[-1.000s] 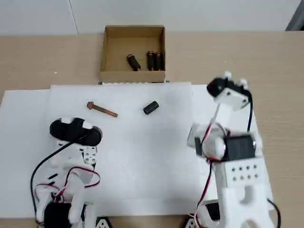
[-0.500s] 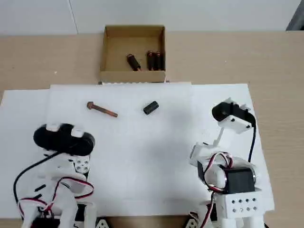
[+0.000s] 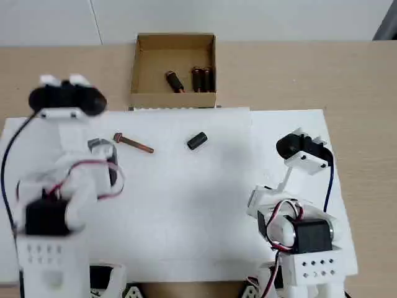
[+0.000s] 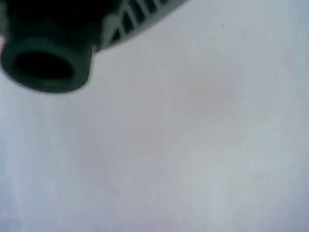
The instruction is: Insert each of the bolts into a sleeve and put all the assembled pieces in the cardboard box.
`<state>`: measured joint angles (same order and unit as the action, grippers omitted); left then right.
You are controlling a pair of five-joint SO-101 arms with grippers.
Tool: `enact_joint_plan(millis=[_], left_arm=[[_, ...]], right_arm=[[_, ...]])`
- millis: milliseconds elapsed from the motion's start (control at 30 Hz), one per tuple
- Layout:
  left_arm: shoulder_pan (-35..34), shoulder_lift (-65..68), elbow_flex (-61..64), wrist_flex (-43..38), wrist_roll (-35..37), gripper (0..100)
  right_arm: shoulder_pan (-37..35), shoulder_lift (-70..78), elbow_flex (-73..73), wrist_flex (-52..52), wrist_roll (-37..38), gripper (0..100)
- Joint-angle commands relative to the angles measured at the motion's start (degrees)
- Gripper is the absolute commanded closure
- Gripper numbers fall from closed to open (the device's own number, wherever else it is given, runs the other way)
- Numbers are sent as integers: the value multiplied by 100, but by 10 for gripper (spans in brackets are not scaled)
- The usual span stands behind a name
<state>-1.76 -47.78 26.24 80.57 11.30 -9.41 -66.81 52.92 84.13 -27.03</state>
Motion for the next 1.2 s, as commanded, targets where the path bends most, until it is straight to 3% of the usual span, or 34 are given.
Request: enact_joint_plan(millis=[0,167,400,633,833,1167], left_arm=[[-18,949,-444,9,897,994],[-18,2145,-743,35,2084,993],[26,3437,-1297,404,2998,994],[26,4334,-1982,484,3314,989],[0,5011,-2527,484,3508,864],[-9,6479,-3793,501,3675,863]], right_arm=[[22,-75,-26,-101,-9,995],[22,-75,-26,-101,-9,995],[13,-75,158,-497,0,995],[13,-92,202,-576,185,995],[13,-101,202,-585,246,995],[13,-75,211,-585,246,995]])
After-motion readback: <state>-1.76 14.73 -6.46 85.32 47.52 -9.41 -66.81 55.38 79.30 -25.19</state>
